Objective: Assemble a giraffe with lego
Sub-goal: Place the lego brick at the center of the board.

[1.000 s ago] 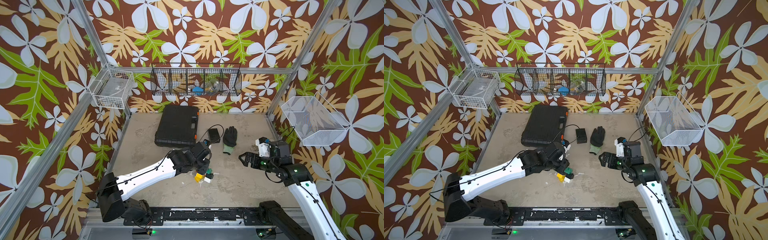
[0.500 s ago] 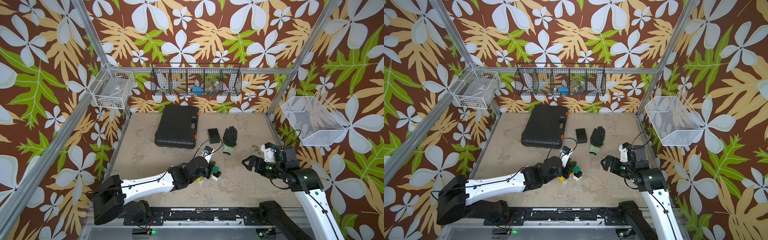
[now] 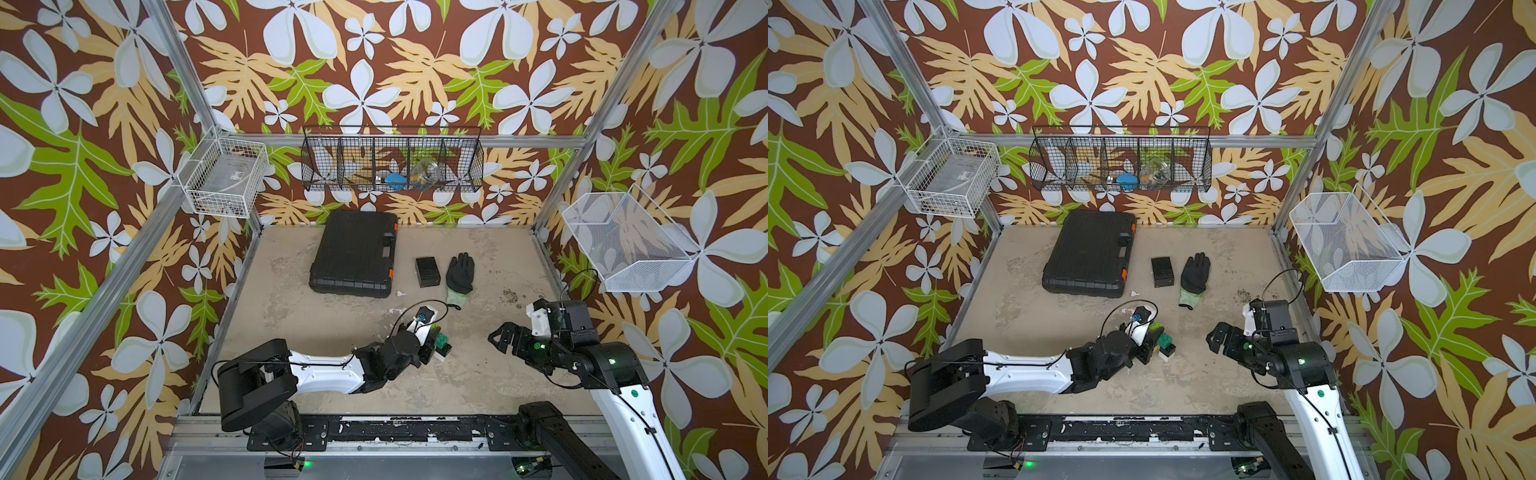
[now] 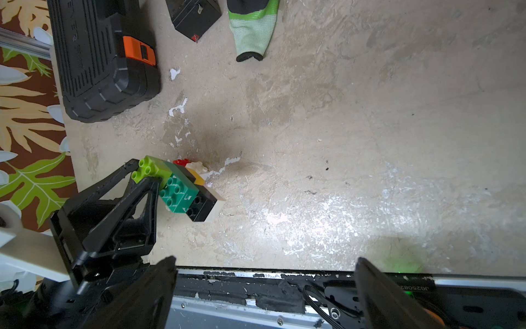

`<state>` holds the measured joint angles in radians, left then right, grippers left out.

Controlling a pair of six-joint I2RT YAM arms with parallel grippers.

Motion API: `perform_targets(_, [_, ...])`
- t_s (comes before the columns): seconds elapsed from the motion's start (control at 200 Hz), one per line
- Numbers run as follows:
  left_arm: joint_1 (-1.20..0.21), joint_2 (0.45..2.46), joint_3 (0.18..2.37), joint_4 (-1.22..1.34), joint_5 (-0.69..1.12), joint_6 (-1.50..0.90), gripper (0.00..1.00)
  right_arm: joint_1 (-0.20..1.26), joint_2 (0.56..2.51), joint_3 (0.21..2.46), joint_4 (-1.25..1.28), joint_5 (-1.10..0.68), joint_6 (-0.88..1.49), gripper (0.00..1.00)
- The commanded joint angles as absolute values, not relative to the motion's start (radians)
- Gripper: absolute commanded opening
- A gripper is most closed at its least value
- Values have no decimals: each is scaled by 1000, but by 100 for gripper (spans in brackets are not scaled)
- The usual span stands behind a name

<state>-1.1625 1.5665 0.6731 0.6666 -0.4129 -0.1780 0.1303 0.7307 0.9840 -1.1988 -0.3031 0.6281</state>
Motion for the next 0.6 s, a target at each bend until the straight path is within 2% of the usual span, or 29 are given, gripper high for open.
perform_targets(0.0, [-1176, 1607, 670, 813, -454, -147, 19, 131, 716, 988, -1238, -268, 643, 100])
perform_targets(0.596, [-1246, 1820, 646, 1013, -533, -155, 20, 130, 624, 985, -1321, -242, 670, 100])
